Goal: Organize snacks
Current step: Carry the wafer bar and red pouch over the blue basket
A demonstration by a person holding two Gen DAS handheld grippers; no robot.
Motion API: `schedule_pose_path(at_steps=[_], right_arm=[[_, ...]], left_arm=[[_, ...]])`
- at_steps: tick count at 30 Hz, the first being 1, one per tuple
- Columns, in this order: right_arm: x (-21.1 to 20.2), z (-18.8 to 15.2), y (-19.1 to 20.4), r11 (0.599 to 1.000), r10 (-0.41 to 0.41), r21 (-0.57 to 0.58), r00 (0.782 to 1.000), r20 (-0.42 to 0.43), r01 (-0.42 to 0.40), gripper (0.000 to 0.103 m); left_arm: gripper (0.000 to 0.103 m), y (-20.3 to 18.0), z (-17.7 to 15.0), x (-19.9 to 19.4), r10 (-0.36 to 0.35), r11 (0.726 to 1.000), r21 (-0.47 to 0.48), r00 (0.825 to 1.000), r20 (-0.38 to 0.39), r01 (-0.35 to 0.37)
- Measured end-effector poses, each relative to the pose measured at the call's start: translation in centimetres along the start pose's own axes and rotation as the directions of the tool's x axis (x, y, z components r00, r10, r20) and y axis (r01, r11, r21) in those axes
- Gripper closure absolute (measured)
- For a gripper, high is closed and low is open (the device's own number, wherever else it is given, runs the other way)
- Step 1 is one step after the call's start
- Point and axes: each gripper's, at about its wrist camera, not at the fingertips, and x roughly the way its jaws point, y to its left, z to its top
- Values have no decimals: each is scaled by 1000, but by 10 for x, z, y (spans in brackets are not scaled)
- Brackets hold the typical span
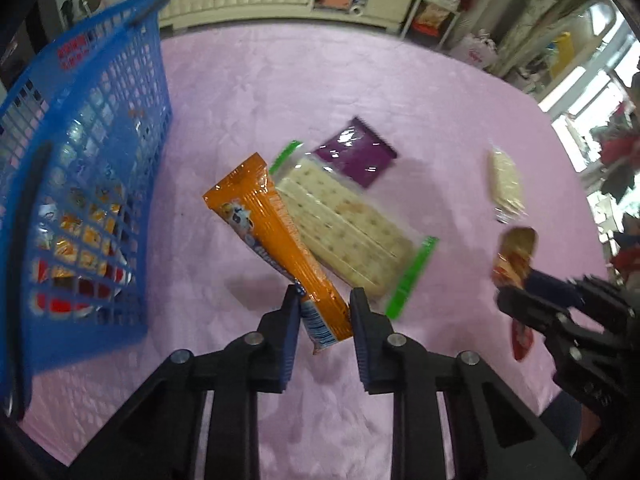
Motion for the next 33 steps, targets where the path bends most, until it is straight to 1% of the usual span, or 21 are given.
schedule_pose_path(at_steps=[3, 9, 12, 15, 17, 20, 26, 30, 31, 33], right_arm=[[-11, 2, 13, 1000, -9, -14, 1000, 15, 9, 70], [-31, 3, 39, 999, -22, -48, 999, 41, 24, 70], [-40, 4, 52, 998, -21, -56, 998, 51, 24, 70], [-50, 6, 68, 997, -22, -77, 997, 77, 28, 70], [-56, 10, 78, 996, -20, -90, 996, 89, 28, 70], [-64, 18, 90, 994, -15, -102, 994, 110, 26, 70], [-74, 38, 118, 991, 5, -131, 989, 146, 14, 69], [-73, 51, 143, 987, 26, -163, 986, 163, 1, 69], [-73, 54, 149, 985, 30, -171, 986, 166, -1, 69], [-68, 60, 159, 983, 37, -184, 986, 163, -7, 69]], left_arm=[[81, 1, -5, -12, -19, 1000, 21, 1000, 14, 18], [81, 7, -27, -43, -71, 996, 54, 996, 52, 68], [81, 19, -25, -56, -83, 995, 67, 994, 76, 78], [81, 18, -24, -76, -122, 990, 81, 988, 93, 115], [81, 20, -24, -90, -129, 988, 97, 985, 116, 118], [81, 27, -24, -111, -128, 987, 115, 979, 156, 110], [81, 59, -15, -143, -97, 992, 104, 972, 214, 76], [81, 83, -10, -155, -86, 994, 87, 971, 225, 68], [81, 91, -9, -158, -91, 994, 81, 969, 229, 74], [81, 105, -7, -168, -77, 996, 72, 966, 248, 61]])
